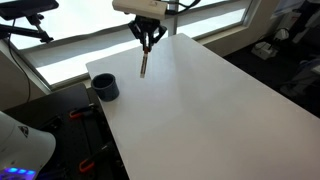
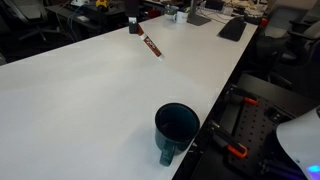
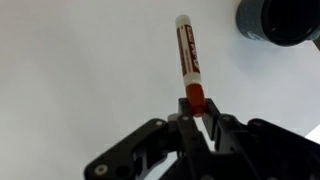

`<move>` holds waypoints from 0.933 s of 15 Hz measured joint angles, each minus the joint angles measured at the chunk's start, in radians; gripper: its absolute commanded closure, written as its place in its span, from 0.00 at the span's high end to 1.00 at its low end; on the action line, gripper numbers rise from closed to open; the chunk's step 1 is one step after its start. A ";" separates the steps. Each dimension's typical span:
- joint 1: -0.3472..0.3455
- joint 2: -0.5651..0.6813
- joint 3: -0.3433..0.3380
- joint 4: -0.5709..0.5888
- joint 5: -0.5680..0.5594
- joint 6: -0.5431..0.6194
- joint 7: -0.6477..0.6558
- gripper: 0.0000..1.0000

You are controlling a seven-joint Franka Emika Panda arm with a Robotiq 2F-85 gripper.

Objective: Remove the marker from the mug cup and place it on the table

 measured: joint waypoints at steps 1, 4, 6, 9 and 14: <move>-0.013 0.044 -0.006 0.018 -0.016 0.000 0.029 0.05; -0.040 0.176 -0.014 0.062 -0.035 0.001 0.088 0.05; -0.046 0.255 -0.012 0.077 -0.035 0.001 0.108 0.05; -0.047 0.355 -0.007 0.089 -0.035 0.004 0.112 0.05; -0.057 0.482 -0.006 0.112 -0.088 0.028 0.113 0.58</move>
